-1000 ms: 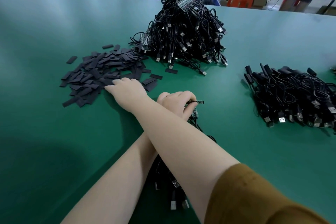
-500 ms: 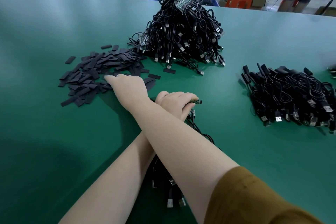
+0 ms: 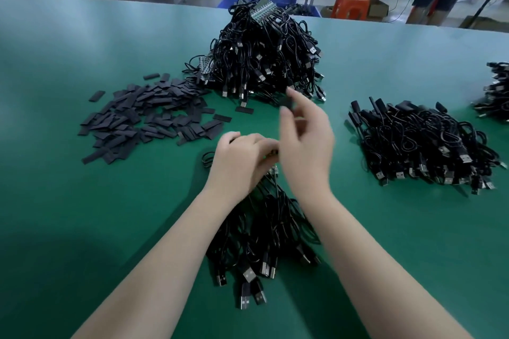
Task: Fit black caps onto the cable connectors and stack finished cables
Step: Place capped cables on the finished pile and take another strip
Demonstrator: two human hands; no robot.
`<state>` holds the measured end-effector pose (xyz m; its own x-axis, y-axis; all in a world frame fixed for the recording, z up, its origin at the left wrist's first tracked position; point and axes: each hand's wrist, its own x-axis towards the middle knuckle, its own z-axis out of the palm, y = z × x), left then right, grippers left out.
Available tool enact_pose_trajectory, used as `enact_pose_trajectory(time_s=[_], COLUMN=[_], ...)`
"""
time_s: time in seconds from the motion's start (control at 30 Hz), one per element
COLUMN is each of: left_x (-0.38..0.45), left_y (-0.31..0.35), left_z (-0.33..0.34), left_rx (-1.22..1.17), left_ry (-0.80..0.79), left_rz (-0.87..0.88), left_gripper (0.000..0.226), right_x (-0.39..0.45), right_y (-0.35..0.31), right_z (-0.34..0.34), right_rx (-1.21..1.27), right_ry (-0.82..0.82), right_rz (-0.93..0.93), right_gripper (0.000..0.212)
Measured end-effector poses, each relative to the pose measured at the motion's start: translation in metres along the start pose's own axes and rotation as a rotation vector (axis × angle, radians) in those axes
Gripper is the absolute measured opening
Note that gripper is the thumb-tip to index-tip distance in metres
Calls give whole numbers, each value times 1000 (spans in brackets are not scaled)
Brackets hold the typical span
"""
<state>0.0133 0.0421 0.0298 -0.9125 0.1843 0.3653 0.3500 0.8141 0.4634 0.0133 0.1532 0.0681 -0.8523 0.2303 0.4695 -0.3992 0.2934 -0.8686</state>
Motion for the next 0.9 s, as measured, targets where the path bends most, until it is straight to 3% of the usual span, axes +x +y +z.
enact_pose_trajectory(time_s=[0.1, 0.23, 0.37, 0.43, 0.67, 0.9], left_x=[2, 2, -9, -16, -20, -20], left_y=[2, 18, 24, 23, 23, 23], left_z=[-8, -10, 2, 10, 17, 16], left_rx=[111, -12, -177, -202, -268, -281], left_ry=[156, 137, 139, 126, 68, 53], left_rz=[86, 64, 27, 16, -1, -50], left_gripper=[19, 23, 21, 21, 18, 31], right_x=[-5, -22, -30, -31, -30, -26], right_y=[19, 41, 50, 50, 52, 56], right_z=[-35, -49, -52, -55, -61, -65], right_rx=[124, 229, 206, 212, 304, 367], right_ry=[61, 55, -90, -141, -170, -130], right_rz=[208, 388, 387, 377, 500, 524], right_gripper=[18, 15, 29, 24, 14, 10])
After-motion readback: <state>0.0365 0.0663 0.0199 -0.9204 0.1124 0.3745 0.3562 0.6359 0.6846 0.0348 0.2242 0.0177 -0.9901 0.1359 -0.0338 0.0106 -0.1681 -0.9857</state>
